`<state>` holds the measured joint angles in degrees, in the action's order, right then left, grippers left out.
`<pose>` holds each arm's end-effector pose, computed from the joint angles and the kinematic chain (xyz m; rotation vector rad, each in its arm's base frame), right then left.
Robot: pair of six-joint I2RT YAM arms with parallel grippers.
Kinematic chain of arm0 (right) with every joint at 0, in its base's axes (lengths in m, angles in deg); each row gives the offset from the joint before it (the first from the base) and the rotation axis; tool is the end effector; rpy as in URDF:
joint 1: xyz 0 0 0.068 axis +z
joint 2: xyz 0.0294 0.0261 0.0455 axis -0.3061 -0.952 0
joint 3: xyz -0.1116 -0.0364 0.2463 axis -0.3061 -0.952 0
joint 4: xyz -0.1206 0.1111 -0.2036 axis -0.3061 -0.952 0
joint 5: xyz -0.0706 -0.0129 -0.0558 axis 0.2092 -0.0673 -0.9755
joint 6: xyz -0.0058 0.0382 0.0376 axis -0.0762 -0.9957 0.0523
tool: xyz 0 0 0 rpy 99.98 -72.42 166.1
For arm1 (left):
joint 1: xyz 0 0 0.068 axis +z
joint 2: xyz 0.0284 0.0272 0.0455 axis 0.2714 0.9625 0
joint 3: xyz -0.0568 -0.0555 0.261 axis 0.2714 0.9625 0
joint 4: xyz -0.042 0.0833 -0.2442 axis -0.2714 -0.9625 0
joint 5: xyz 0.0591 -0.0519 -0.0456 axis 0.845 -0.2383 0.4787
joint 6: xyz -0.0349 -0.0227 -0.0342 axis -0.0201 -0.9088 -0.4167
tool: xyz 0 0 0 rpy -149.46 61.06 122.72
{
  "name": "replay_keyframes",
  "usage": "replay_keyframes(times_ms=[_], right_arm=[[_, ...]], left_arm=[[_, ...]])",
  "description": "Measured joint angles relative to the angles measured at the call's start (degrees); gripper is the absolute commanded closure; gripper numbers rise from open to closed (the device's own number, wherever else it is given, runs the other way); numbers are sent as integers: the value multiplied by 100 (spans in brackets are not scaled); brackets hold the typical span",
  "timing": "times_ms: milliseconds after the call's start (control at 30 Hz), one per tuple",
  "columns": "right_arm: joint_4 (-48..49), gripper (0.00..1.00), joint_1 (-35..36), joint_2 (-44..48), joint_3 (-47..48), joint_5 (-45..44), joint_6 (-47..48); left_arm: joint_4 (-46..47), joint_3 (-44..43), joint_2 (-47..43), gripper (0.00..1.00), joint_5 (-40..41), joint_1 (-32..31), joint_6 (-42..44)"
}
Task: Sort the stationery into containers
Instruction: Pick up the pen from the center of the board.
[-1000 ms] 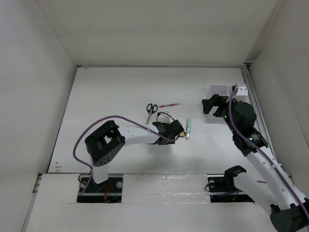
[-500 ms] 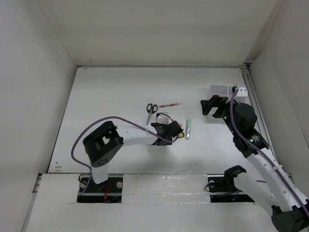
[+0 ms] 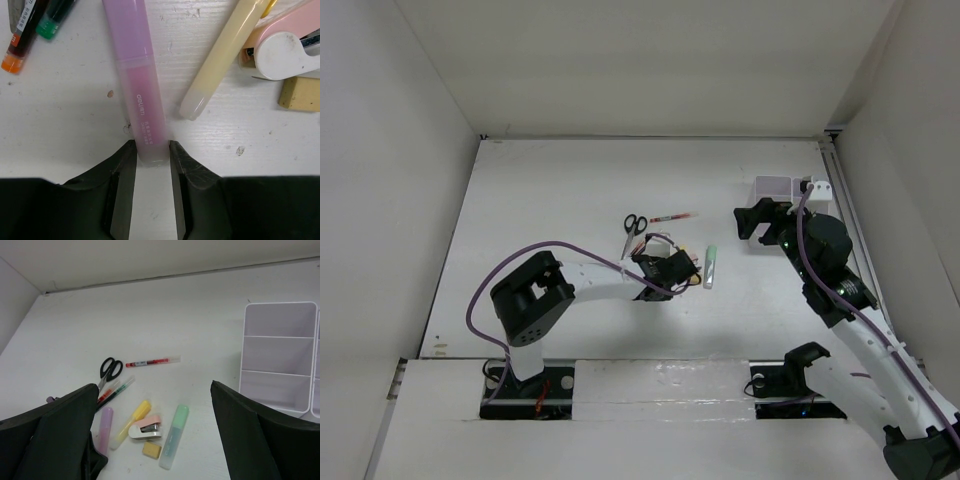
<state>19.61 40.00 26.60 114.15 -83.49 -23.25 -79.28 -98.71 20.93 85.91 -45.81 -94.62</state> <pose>0.1659 0.0627 0.3415 0.0376 1.7083 0.4206 0.1795 -0.3009 0.1634 0.0781 2.5299 -0.2129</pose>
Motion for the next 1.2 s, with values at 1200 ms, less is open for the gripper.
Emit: replay_keyframes(times_ms=[1200], right_arm=[[678,0,2,-649,0,2149,-149]], left_arm=[[-334,184,-1593,100,603,-898,221]])
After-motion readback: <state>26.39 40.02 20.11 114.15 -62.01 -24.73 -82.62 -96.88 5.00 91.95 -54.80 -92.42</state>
